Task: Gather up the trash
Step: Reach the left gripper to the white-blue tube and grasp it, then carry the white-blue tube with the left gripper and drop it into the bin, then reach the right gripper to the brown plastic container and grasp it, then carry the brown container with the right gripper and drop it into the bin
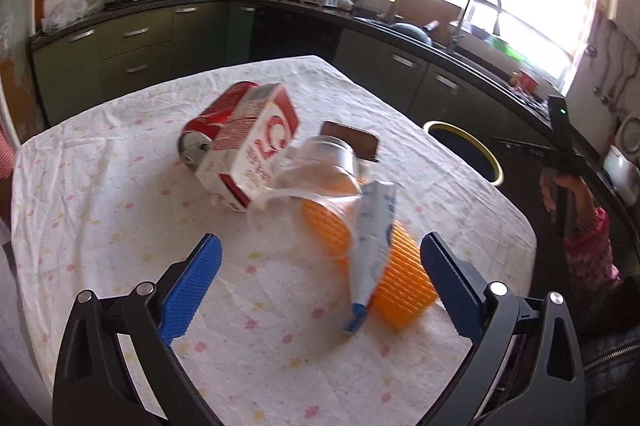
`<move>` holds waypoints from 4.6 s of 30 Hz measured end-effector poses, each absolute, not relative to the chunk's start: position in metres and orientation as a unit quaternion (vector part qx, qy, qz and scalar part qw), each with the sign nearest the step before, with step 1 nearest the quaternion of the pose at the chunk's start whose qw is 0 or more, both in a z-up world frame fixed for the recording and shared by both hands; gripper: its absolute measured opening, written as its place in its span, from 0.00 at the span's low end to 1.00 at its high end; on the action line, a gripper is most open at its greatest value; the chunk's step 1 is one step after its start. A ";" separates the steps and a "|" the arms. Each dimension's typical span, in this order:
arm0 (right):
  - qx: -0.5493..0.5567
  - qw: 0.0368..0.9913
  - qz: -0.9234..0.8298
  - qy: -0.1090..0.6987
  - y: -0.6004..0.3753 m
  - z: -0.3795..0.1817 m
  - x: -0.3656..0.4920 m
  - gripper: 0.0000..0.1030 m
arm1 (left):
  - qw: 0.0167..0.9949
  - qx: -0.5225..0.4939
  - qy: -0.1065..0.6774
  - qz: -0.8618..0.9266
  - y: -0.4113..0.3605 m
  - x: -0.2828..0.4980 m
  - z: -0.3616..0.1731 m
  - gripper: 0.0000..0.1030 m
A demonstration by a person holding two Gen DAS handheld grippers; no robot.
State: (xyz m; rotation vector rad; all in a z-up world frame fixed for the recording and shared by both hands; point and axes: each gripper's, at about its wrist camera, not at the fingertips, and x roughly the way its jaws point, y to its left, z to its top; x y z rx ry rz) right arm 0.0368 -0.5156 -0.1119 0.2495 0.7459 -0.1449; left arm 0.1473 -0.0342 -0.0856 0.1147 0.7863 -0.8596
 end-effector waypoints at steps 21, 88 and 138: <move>0.122 0.923 -0.045 0.361 -0.507 -0.114 0.038 0.59 | 0.778 0.067 0.462 -0.420 -0.069 0.145 -0.128 0.20; 0.094 0.916 0.080 0.383 -0.451 -0.104 0.071 0.65 | 0.941 -0.058 0.250 -0.220 -0.023 0.204 -0.031 0.87; 0.054 0.893 0.230 0.383 -0.394 -0.089 0.152 0.58 | 0.942 -0.073 0.269 -0.184 0.005 0.212 -0.079 0.89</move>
